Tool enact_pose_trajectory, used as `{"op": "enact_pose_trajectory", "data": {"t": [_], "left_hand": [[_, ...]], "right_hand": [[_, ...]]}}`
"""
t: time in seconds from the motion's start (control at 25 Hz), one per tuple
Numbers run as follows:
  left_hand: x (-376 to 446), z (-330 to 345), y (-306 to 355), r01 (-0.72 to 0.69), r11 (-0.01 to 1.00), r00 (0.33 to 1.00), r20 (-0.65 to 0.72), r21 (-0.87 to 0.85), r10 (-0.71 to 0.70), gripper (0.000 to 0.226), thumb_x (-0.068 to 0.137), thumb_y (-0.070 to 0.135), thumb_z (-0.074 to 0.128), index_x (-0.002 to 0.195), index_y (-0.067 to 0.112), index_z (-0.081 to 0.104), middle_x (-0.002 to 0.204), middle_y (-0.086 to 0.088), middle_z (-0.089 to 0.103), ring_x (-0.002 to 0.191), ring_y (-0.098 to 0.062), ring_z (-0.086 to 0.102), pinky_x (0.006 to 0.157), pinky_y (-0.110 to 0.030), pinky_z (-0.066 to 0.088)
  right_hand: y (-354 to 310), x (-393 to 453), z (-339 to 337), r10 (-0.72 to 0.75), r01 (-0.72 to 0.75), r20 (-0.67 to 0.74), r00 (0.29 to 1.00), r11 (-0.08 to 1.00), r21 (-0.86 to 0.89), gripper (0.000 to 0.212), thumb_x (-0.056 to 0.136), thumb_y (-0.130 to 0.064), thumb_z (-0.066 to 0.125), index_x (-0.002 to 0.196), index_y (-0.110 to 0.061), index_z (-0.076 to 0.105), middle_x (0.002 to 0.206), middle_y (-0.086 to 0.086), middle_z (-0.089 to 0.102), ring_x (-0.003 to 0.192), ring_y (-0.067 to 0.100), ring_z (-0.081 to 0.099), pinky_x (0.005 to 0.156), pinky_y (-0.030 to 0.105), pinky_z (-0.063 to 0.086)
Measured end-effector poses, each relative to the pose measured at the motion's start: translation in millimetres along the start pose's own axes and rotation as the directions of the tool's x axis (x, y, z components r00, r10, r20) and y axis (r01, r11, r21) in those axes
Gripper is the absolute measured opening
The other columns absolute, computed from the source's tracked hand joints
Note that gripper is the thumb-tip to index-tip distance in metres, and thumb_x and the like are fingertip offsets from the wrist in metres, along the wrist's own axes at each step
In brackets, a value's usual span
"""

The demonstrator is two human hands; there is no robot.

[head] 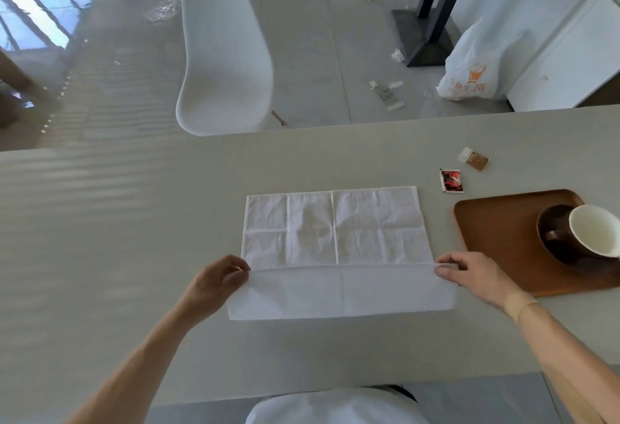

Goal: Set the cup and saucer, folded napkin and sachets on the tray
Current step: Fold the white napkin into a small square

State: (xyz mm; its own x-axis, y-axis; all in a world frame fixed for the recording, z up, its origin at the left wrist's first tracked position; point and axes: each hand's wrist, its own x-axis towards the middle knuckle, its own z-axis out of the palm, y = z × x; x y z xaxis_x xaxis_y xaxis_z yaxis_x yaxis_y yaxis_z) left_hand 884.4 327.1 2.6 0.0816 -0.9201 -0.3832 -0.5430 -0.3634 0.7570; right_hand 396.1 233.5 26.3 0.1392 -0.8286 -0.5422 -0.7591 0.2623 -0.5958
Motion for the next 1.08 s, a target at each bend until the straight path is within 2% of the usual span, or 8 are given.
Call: {"op": "enact_pose_trajectory", "data": {"t": [0.12,0.32,0.52,0.72,0.92,1.08], "left_hand": [[38,-11,21,0.087,0.99,0.995,-0.047,-0.115,-0.092,0.014,0.091,0.018,0.066,0.087,0.032,0.069,0.08,0.005,0.071,0.066,0.0,0.059,0.065,-0.023,0.044],[101,-20,41,0.139,0.981,0.982,-0.111,-0.135,-0.154,0.017,0.09,0.02,0.066,0.084,0.036,0.068,0.083,0.007,0.068,0.071,-0.002,0.058,0.066,-0.022,0.043],[152,-14,40,0.189,0.98,0.97,-0.146,-0.064,-0.197,0.015,0.092,0.02,0.061,0.085,0.033,0.063,0.091,0.005,0.065,0.078,-0.004,0.056,0.066,-0.02,0.041],[177,4,29,0.253,0.967,0.94,-0.232,-0.008,-0.248,0.004,0.096,0.022,0.055,0.094,0.025,0.057,0.094,0.001,0.064,0.073,-0.013,0.054,0.059,-0.024,0.041],[186,12,22,0.269,0.954,0.932,-0.287,0.133,-0.223,0.004,0.096,0.023,0.056,0.094,0.026,0.054,0.099,0.003,0.057,0.085,-0.018,0.053,0.072,-0.029,0.037],[185,18,20,0.262,0.942,0.919,-0.353,0.21,-0.177,0.002,0.096,0.025,0.056,0.095,0.024,0.055,0.1,0.006,0.055,0.084,-0.017,0.052,0.071,-0.03,0.039]], "right_hand": [[-19,32,-15,-0.014,0.019,-0.043,0.999,0.991,0.134,0.006,0.084,-0.024,0.074,0.089,-0.024,0.073,0.085,0.0,0.072,0.081,0.014,0.063,0.078,0.032,0.048],[-38,97,-30,-0.001,0.014,-0.071,0.997,0.985,0.172,0.013,0.084,-0.02,0.073,0.097,-0.016,0.072,0.088,0.003,0.071,0.083,0.017,0.062,0.08,0.034,0.049],[-45,153,-31,-0.011,0.018,-0.085,0.996,0.997,0.077,0.013,0.086,-0.022,0.071,0.098,-0.018,0.07,0.094,0.002,0.071,0.091,0.021,0.064,0.086,0.038,0.049],[-44,185,-22,-0.013,0.011,-0.13,0.991,1.0,-0.023,0.009,0.088,-0.026,0.067,0.096,-0.022,0.068,0.093,0.003,0.068,0.09,0.025,0.061,0.077,0.032,0.044],[-44,193,-14,-0.001,-0.013,-0.164,0.987,0.996,-0.086,0.012,0.088,-0.028,0.065,0.097,-0.02,0.067,0.089,0.001,0.063,0.086,0.025,0.057,0.073,0.03,0.041],[-45,193,-12,-0.01,-0.007,-0.233,0.973,0.997,-0.073,0.008,0.087,-0.028,0.067,0.09,-0.021,0.065,0.084,0.0,0.063,0.08,0.023,0.057,0.07,0.03,0.041]]}}
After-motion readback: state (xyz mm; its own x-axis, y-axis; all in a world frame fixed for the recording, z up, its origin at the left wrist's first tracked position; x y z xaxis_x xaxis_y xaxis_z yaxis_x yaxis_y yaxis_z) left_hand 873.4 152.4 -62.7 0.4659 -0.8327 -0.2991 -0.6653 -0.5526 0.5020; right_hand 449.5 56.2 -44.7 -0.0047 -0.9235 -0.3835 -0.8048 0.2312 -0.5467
